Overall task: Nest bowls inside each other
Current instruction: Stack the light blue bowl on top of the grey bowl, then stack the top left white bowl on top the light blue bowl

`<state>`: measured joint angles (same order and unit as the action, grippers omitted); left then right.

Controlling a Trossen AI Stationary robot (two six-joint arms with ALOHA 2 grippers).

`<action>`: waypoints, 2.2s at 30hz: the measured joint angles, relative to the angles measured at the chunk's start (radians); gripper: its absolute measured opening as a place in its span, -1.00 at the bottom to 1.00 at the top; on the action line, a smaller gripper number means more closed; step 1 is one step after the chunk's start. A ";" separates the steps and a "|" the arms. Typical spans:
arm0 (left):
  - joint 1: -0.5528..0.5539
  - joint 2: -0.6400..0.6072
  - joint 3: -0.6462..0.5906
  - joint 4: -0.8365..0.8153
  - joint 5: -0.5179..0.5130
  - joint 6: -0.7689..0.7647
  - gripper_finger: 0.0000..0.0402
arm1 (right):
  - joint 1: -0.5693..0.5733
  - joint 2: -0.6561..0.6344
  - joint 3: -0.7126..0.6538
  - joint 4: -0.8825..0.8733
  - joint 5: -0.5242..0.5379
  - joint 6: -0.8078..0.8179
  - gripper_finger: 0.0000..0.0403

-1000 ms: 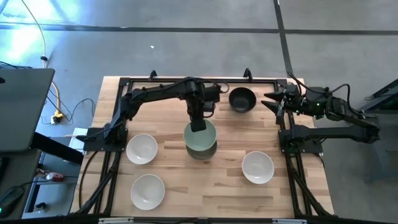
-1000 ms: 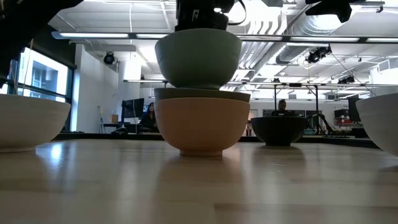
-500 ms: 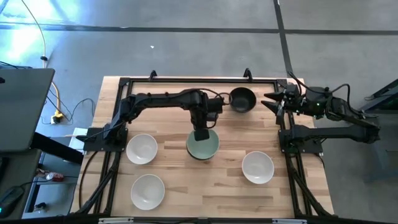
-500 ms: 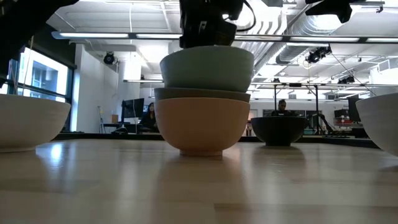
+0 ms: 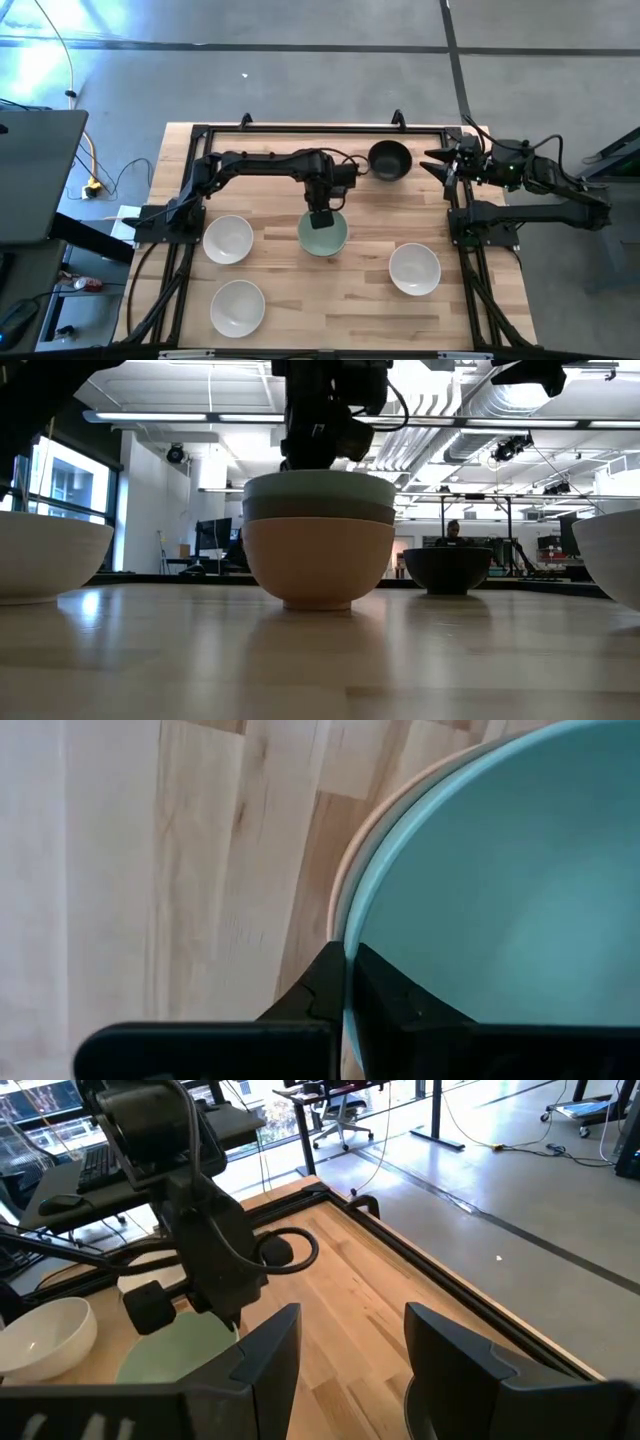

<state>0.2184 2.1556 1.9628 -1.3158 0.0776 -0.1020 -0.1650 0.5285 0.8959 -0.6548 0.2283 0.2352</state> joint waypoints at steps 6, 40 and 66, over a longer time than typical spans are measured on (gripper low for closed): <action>-0.005 0.003 -0.010 0.011 0.004 0.000 -1.00 | 0.000 0.000 0.000 0.000 0.000 0.000 -0.15; 0.001 -0.113 0.024 -0.250 -0.113 0.115 -0.33 | 0.000 0.000 0.000 -0.056 -0.057 0.036 -0.15; 0.023 -0.816 -0.885 0.011 0.010 0.200 -0.34 | 0.000 0.002 0.000 -0.007 -0.046 0.030 -0.15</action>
<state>0.2417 1.3391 1.0779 -1.3044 0.0877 0.0977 -0.1650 0.5304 0.8963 -0.6621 0.1821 0.2656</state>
